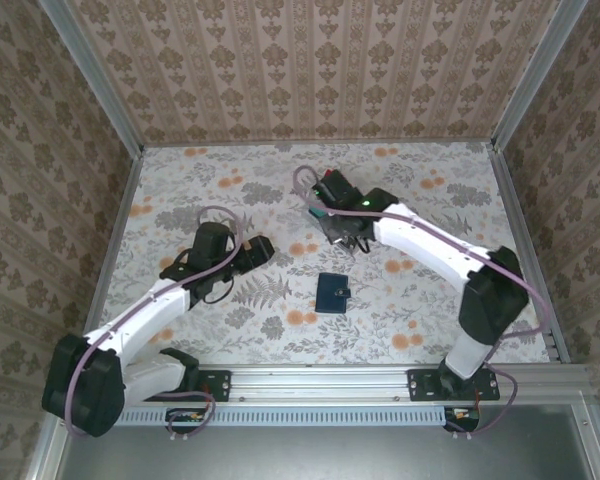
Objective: Put the credit cards into the card holder
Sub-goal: Pick up the credit card from the storage box, then open the card holder at the center of the table.
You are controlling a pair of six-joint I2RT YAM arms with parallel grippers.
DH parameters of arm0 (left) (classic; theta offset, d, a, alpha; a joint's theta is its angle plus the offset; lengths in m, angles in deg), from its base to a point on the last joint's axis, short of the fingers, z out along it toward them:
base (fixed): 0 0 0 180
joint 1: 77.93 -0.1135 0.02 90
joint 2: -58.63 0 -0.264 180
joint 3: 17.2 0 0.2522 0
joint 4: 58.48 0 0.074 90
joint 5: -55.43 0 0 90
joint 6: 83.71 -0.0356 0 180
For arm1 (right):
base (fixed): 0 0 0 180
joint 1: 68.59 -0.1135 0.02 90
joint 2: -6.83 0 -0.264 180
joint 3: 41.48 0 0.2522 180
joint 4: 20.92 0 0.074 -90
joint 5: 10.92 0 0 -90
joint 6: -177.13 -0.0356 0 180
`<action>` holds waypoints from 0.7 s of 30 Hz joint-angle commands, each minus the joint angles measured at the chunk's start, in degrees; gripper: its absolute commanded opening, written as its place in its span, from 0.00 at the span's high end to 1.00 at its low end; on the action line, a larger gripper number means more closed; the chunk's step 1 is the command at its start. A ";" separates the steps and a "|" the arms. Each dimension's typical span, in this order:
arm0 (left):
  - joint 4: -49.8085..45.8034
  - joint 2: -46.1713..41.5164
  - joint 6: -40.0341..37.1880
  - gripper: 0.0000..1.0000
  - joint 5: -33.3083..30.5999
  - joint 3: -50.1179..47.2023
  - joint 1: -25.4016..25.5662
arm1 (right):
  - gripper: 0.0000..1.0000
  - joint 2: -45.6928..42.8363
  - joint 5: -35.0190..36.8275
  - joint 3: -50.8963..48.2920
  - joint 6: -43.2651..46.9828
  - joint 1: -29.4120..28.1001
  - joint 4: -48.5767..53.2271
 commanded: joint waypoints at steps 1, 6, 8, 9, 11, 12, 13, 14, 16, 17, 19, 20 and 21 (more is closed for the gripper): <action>6.34 2.25 0.09 0.06 8.71 4.43 -0.24 | 0.97 -7.66 -17.91 -6.63 -14.82 4.73 -6.12; 12.42 6.89 2.34 0.11 17.62 7.09 0.00 | 0.97 -14.89 -28.29 -18.84 -33.01 8.13 -22.31; 16.49 8.88 4.20 0.12 20.49 7.48 0.36 | 0.97 -17.61 -30.13 -22.03 -37.74 8.16 -27.08; 18.45 10.04 5.45 0.12 21.65 7.85 0.57 | 0.97 -18.01 -31.43 -23.46 -39.82 8.24 -29.34; 21.81 12.42 7.31 0.13 24.31 8.92 1.00 | 0.97 -18.56 -33.25 -25.43 -42.99 8.40 -32.90; 23.14 13.31 8.15 0.14 25.58 9.19 1.12 | 0.97 -18.74 -34.05 -26.25 -43.89 8.51 -34.28; 25.06 14.27 9.33 0.14 27.30 9.39 1.29 | 0.97 -18.88 -34.92 -27.03 -44.78 8.73 -35.69; 26.14 15.05 10.25 0.15 28.01 9.49 1.37 | 0.97 -18.99 -35.84 -27.61 -45.42 9.06 -36.87; 28.13 16.89 11.71 0.16 30.14 10.07 1.30 | 0.97 -19.04 -37.73 -28.72 -46.75 9.84 -39.24; 29.46 17.74 12.46 0.17 31.21 10.28 1.32 | 0.97 -18.98 -38.93 -29.42 -47.59 10.28 -40.71; 33.09 19.09 14.48 0.22 32.73 10.24 1.41 | 0.97 -18.73 -41.46 -30.82 -49.65 11.25 -44.20; 34.84 19.76 15.49 0.25 33.40 10.31 1.44 | 0.97 -18.60 -42.41 -31.34 -50.42 11.60 -45.82; 36.50 20.62 16.61 0.28 34.34 10.51 1.40 | 0.97 -18.55 -43.44 -31.83 -51.12 11.85 -47.45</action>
